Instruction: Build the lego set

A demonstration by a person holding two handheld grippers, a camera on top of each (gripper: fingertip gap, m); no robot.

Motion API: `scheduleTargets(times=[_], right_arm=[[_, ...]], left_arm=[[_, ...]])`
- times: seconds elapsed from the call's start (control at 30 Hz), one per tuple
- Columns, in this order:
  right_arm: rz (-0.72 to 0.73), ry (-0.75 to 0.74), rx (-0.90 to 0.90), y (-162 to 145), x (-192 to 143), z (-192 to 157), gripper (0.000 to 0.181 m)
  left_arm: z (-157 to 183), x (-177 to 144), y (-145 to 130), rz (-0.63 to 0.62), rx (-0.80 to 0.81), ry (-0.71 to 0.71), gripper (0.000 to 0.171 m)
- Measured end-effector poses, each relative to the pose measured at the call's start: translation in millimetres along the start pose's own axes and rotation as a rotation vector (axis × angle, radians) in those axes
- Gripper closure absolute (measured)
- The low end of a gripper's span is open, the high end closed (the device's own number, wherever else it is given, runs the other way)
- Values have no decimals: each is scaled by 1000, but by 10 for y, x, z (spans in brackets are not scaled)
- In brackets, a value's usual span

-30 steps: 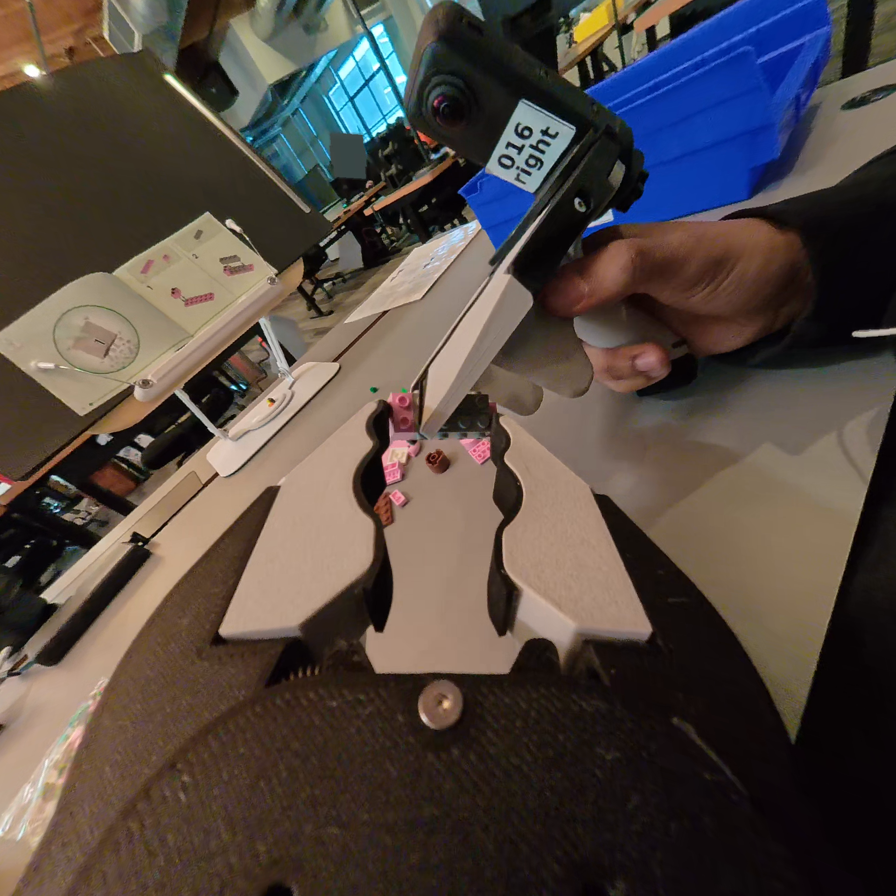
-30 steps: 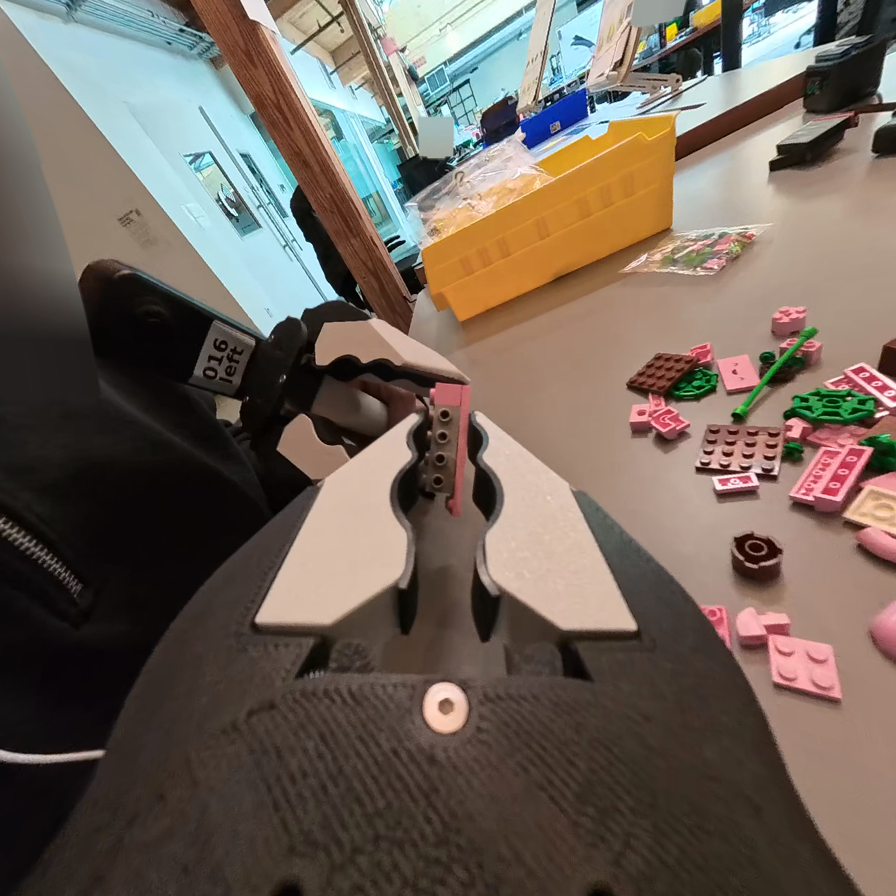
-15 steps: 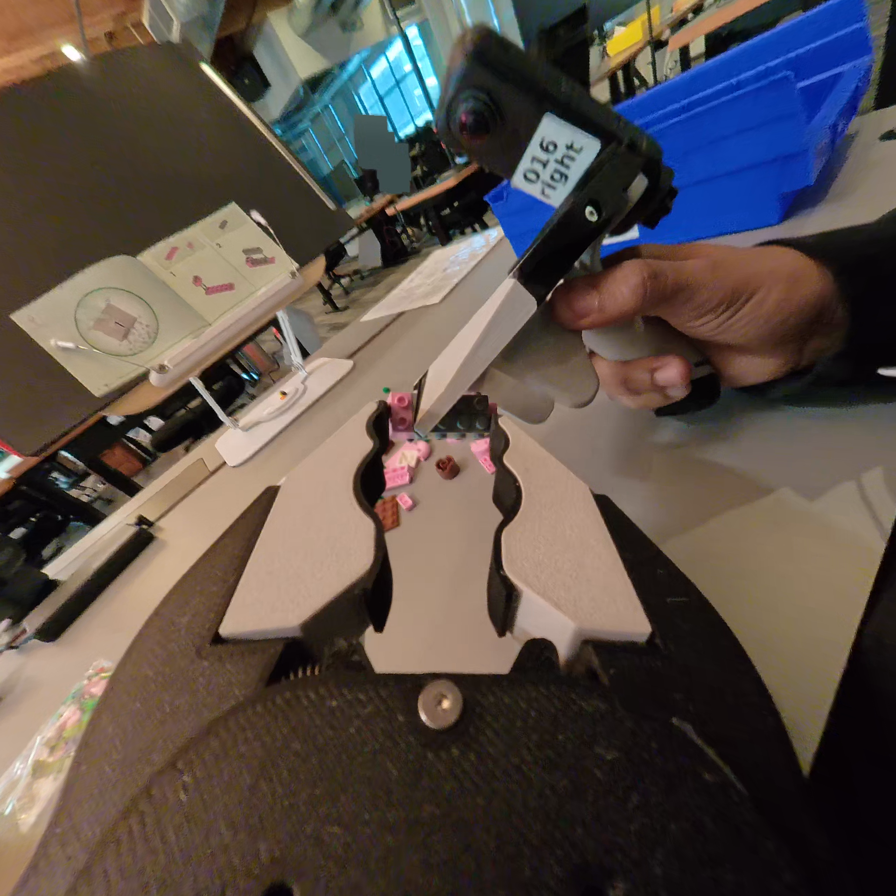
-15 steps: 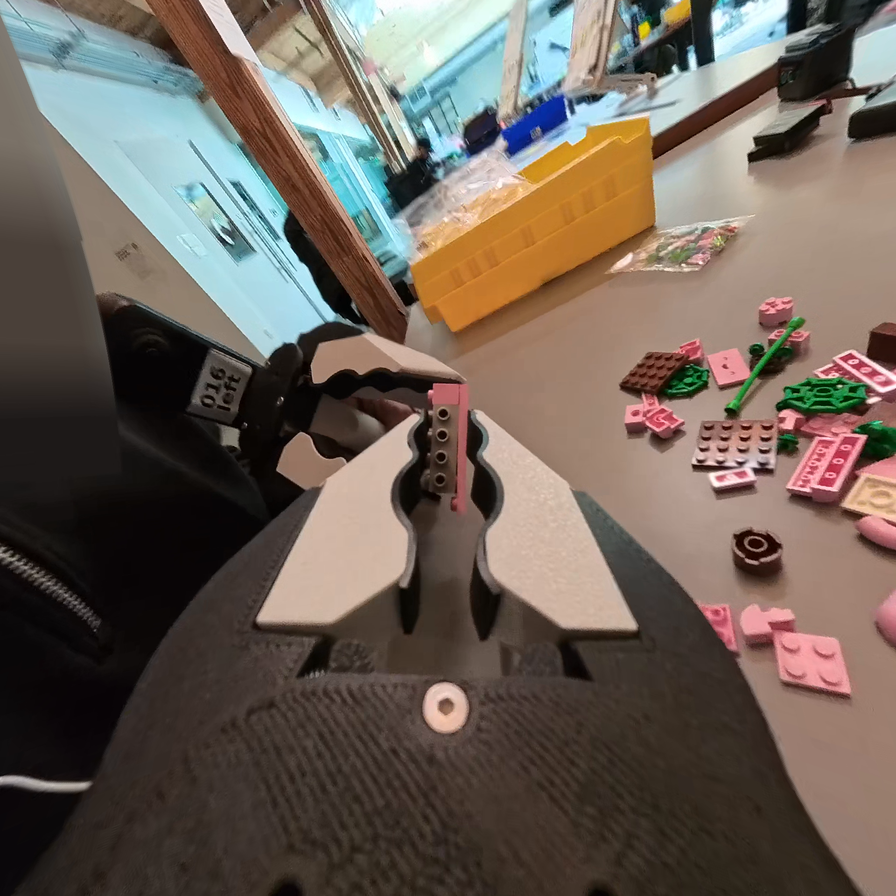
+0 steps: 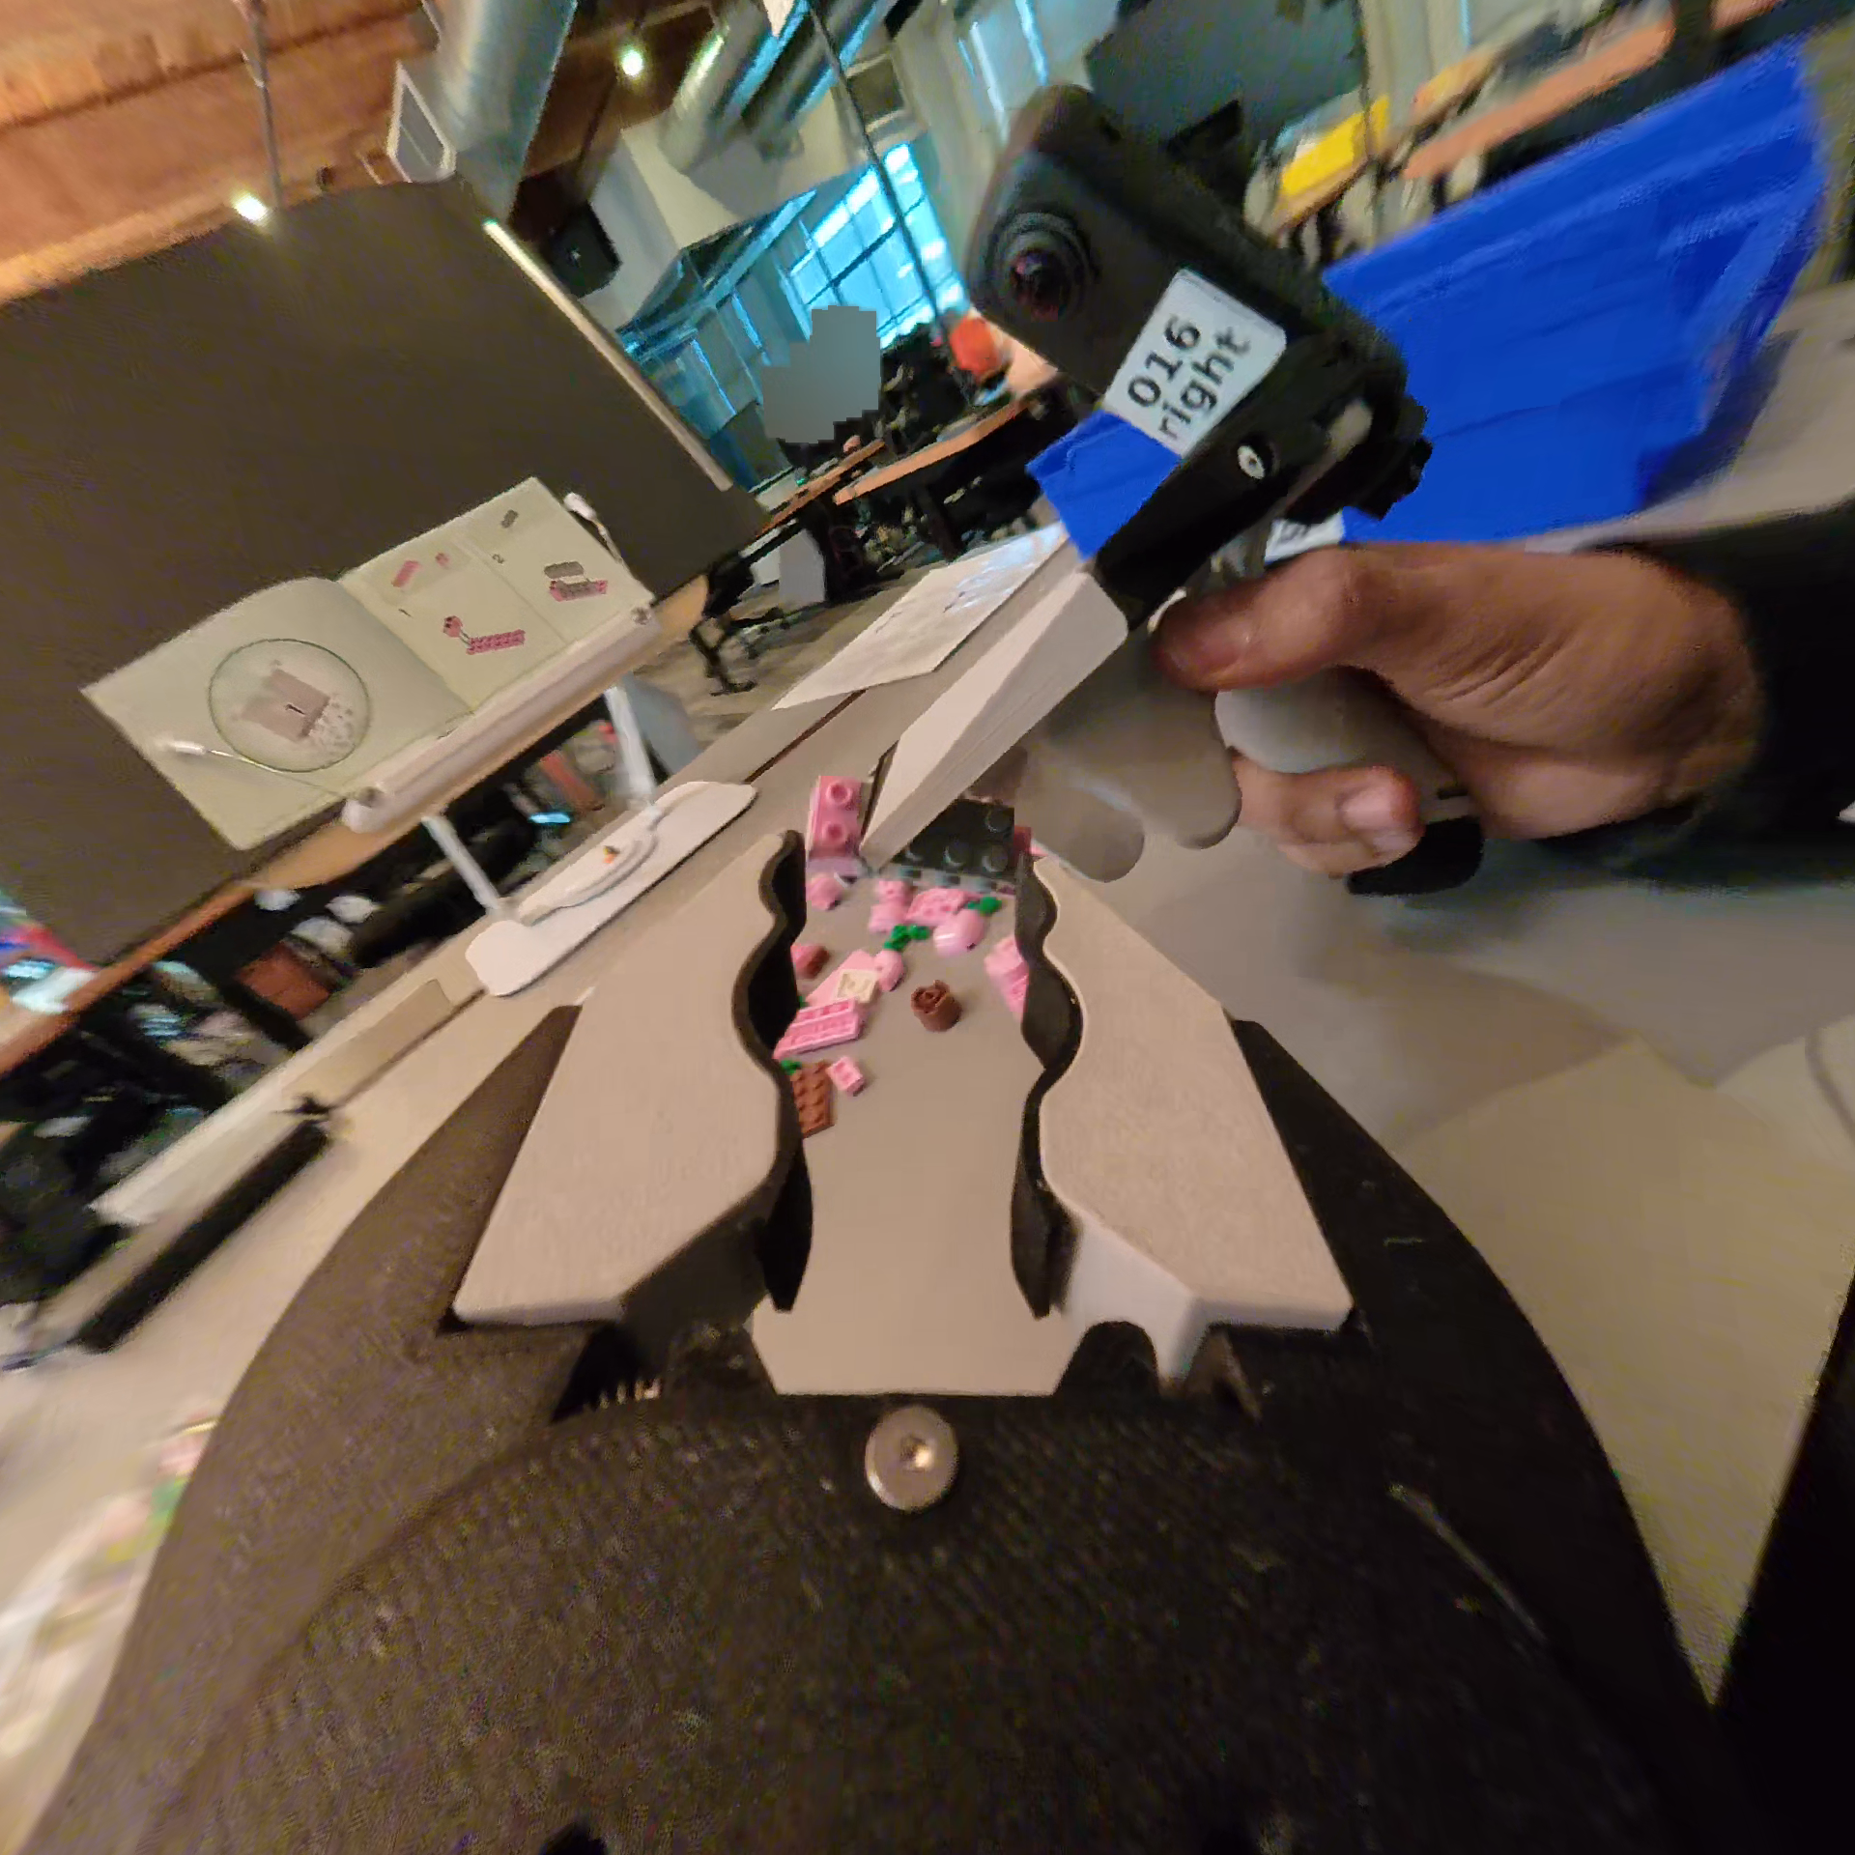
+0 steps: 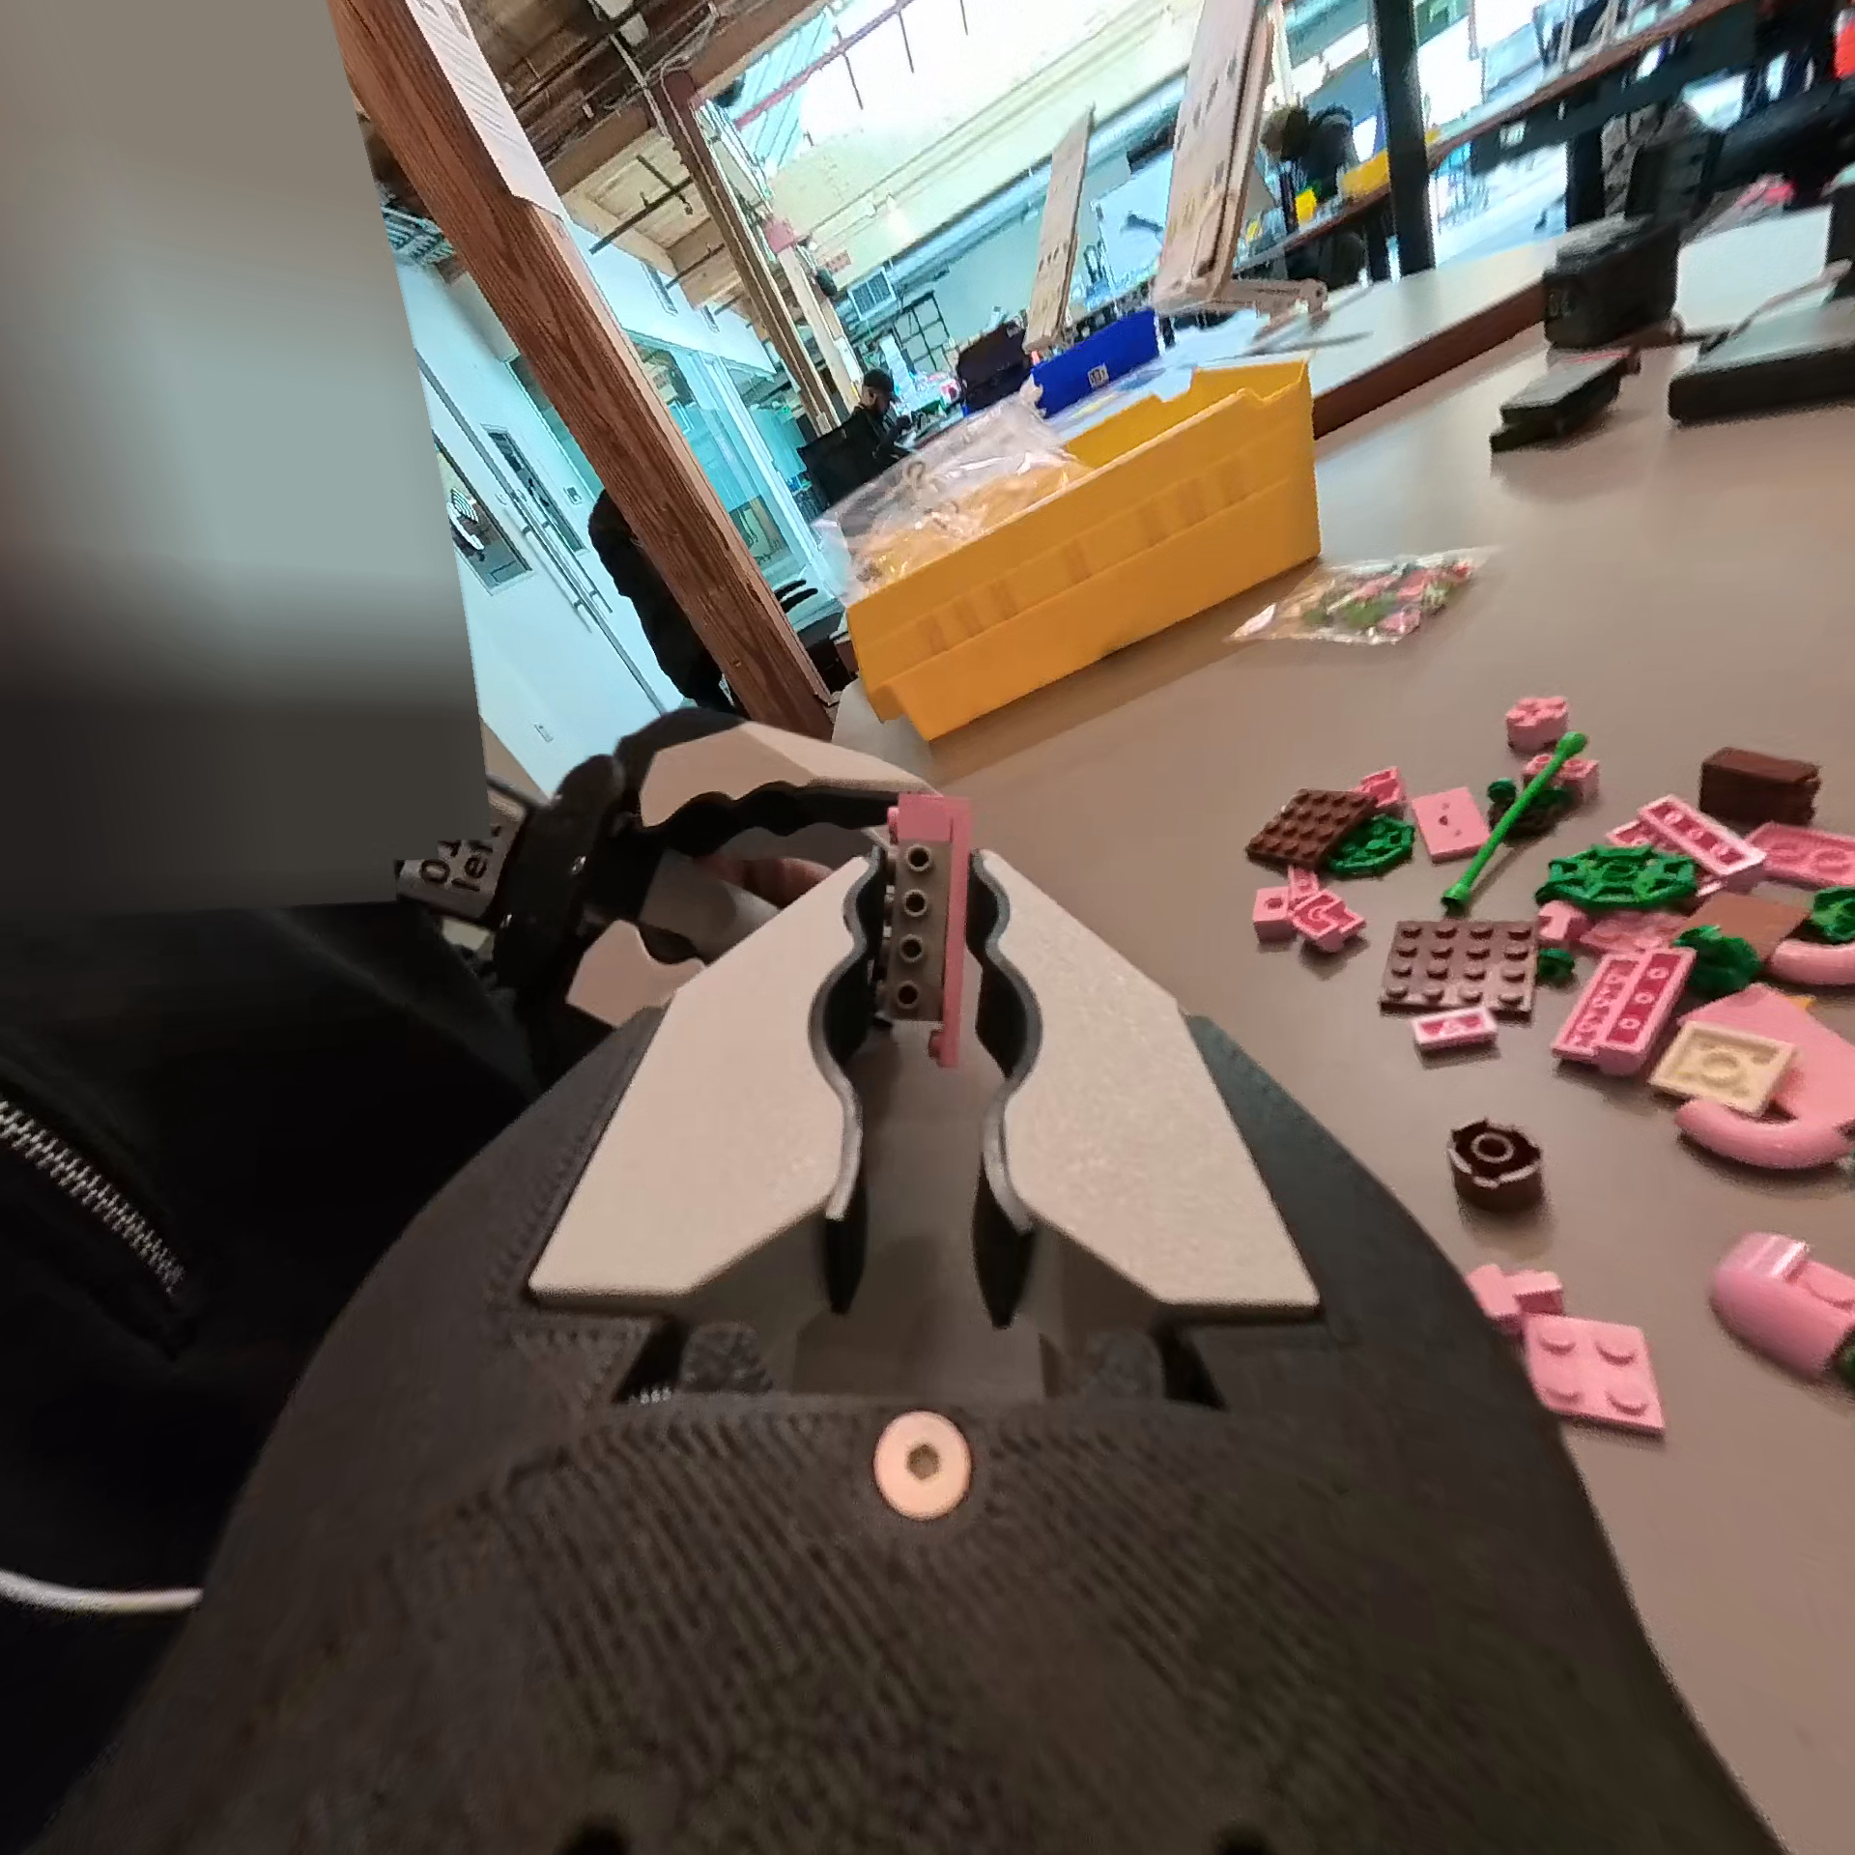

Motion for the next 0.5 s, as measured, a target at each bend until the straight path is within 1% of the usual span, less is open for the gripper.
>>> scheduleTargets(times=[0.03,0.1,0.2,0.27,0.37,0.43,0.5], right_arm=[[24,8,-18,33,-33,-9,168],[59,13,-57,81,-96,-12,168],[87,44,-116,113,-170,-77,168],[112,77,-153,126,-197,-145,168],[118,114,-208,105,-176,-220,168],[102,125,-254,52,-123,-248,168],[74,133,-290,-4,-72,-273,167]], left_arm=[[-25,-10,14,42,-73,-39,129],[-78,-30,26,140,-274,-170,122],[-146,-69,55,300,-550,-387,120],[-164,-83,77,385,-681,-504,121],[-153,-89,94,438,-773,-610,130],[-164,-105,95,453,-782,-612,136],[-171,-145,111,482,-783,-625,151]])
Point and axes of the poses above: each gripper's, where its closed fingertips meet, x out along the fingers, y out of its top, z = x × y across the jaws, the point moved 5 cm from there along -x, back along the fingers, and after that the axes turned 11 degrees about -y, right-handed, at the moved point
